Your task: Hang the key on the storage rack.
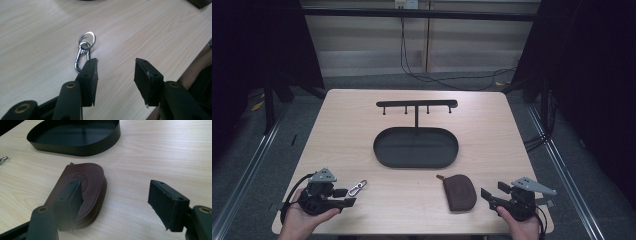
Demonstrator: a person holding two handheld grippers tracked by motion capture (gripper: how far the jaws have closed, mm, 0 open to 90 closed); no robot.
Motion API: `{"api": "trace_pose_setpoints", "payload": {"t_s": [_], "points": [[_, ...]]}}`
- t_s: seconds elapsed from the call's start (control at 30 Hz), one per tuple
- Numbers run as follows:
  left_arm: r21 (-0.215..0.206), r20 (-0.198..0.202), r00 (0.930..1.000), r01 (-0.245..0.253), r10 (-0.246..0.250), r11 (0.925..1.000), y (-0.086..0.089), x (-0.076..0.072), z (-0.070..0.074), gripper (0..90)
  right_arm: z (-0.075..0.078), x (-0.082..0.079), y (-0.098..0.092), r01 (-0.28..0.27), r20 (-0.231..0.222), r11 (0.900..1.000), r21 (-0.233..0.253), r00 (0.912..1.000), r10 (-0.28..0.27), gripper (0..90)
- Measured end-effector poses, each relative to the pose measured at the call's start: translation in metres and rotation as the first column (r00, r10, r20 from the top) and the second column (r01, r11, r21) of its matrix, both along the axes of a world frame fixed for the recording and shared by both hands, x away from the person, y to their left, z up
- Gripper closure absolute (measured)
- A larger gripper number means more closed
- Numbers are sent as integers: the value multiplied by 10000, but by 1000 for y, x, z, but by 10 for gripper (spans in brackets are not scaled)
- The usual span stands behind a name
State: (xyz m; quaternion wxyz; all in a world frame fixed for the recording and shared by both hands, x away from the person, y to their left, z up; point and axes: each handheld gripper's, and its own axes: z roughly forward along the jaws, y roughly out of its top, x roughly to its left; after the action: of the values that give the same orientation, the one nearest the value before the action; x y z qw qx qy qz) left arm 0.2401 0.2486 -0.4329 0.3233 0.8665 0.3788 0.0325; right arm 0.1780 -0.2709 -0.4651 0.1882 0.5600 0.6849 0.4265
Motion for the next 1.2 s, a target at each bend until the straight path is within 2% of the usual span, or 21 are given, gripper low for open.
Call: {"api": "trace_pose_setpoints", "payload": {"t_s": [0.03,0.13,0.3,0.37,0.6,0.67,0.7,0.93,1.0,1.03,1.07,1.1,1.2], "points": [[181,-91,9999,57,-55,9998,-2,2,2,539,0,0,0,-47,7,10000,-42,10000,47,276],[317,-170,9998,70,-65,9995,-3,5,3,543,0,0,1,-88,-9,9999,-56,10000,88,275],[277,-79,9999,-88,90,9996,-3,14,10,574,-1,1,1,-65,-56,10000,-32,10000,65,275],[227,-219,9997,105,-100,9997,-3,18,12,586,-1,1,1,-68,-84,10000,-41,9999,68,276],[747,-476,9987,230,-195,9969,-5,33,16,627,-1,2,1,-100,-121,9999,-35,9999,100,275],[888,-667,9976,250,-191,9957,-8,37,16,628,-1,2,1,-99,-154,9999,-53,9998,98,275],[1067,-811,9963,380,-294,9936,-10,41,15,626,-2,2,1,-114,-158,9999,-57,9998,113,275],[1579,-1187,9925,496,-309,9862,-19,55,11,613,-2,2,2,-137,-208,9999,-87,9997,135,275],[1927,-1159,9927,557,-336,9797,-24,57,9,611,-2,2,2,-128,-223,9998,-150,9997,124,275],[2135,-1282,9900,852,-585,9732,-28,59,7,600,-2,2,3,-177,-220,9996,-226,9996,172,275],[2135,-1282,9900,852,-585,9732,-28,59,7,599,-2,2,3,-177,-220,9996,-226,9996,172,275],[2358,-1312,9889,990,-693,9667,-33,60,6,599,-2,3,4,-195,-254,9993,-304,9995,187,275],[2443,-1549,9848,1156,-789,9628,-37,63,4,599,-2,3,4,-192,-275,9994,-293,9995,184,275]]}}
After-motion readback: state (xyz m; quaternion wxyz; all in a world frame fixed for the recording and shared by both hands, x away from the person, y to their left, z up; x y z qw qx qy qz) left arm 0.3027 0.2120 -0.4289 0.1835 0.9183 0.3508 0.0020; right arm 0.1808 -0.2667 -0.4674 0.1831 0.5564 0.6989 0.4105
